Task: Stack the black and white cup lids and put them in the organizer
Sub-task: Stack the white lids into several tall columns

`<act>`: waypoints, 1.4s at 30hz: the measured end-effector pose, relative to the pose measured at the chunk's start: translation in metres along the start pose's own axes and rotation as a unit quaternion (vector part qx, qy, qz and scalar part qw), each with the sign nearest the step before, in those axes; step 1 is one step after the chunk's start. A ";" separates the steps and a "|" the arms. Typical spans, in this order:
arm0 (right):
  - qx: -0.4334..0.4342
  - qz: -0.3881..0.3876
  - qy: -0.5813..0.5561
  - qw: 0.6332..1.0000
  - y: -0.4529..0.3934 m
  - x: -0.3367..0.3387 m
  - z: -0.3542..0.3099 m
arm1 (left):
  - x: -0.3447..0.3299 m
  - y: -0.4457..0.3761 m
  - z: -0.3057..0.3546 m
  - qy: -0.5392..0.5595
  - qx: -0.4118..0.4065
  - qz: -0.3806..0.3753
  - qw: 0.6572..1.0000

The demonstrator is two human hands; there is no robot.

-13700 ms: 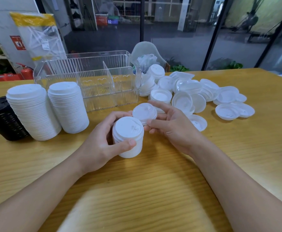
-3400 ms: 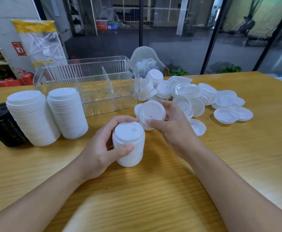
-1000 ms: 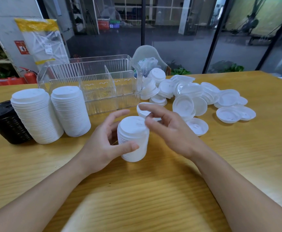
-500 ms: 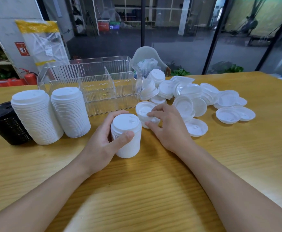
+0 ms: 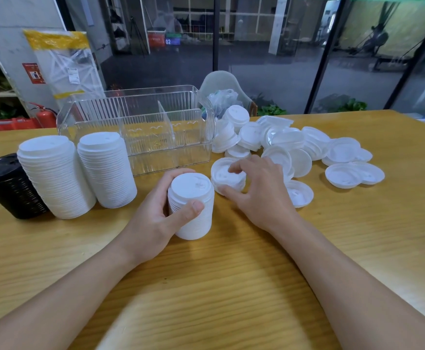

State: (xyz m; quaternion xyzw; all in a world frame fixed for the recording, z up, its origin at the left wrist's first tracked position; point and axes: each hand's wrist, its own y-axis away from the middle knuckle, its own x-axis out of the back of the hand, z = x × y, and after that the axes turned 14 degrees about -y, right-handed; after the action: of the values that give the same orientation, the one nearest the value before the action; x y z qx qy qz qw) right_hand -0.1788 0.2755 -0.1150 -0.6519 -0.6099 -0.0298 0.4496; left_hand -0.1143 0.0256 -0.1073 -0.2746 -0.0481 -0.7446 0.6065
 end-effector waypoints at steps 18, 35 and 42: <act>0.023 -0.023 0.103 0.994 -0.003 -0.019 0.000 | -0.001 0.000 0.004 0.006 -0.003 0.006 1.000; 0.026 -0.047 0.041 0.998 0.000 -0.010 -0.003 | 0.000 0.000 0.004 0.005 -0.002 -0.001 1.000; -0.059 -0.025 -0.132 0.989 0.002 0.001 -0.006 | 0.000 0.000 0.005 0.000 0.001 -0.002 1.000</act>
State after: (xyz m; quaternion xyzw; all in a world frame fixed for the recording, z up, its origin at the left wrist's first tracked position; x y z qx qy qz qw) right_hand -0.1739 0.2729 -0.1126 -0.6599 -0.6771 0.0095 0.3255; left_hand -0.1122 0.0275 -0.1036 -0.2740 -0.0493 -0.7456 0.6054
